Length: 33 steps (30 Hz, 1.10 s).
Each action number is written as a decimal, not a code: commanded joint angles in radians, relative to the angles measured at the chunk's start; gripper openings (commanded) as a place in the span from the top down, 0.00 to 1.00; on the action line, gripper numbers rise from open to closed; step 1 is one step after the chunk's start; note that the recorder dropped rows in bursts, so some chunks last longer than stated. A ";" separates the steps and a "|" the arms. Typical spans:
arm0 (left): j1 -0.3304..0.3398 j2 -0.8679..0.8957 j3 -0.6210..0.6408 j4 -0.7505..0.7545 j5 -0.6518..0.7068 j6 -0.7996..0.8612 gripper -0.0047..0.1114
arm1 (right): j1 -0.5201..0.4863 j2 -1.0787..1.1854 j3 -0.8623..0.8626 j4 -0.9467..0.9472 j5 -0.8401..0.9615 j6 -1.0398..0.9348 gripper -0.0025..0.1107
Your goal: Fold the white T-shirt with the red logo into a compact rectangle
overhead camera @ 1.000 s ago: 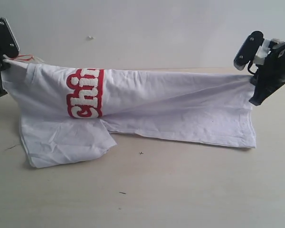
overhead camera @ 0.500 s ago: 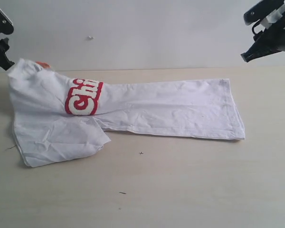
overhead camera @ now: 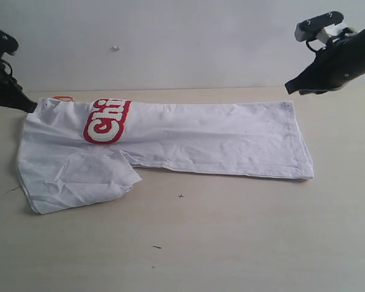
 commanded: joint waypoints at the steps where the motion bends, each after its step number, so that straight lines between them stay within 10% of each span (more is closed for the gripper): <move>1: -0.005 0.008 -0.044 -0.079 0.390 0.075 0.96 | -0.003 0.053 -0.021 -0.076 0.154 0.136 0.98; 13: -0.054 0.165 0.017 -0.121 0.471 0.075 0.96 | -0.003 0.142 0.048 -0.088 0.185 0.168 0.98; 21: -0.111 0.229 0.019 0.221 0.669 -0.091 0.96 | -0.003 0.155 0.050 -0.095 0.207 0.166 0.98; 33: -0.112 0.191 0.112 0.278 0.812 -0.142 0.96 | -0.003 0.093 0.136 -0.286 0.324 0.308 0.98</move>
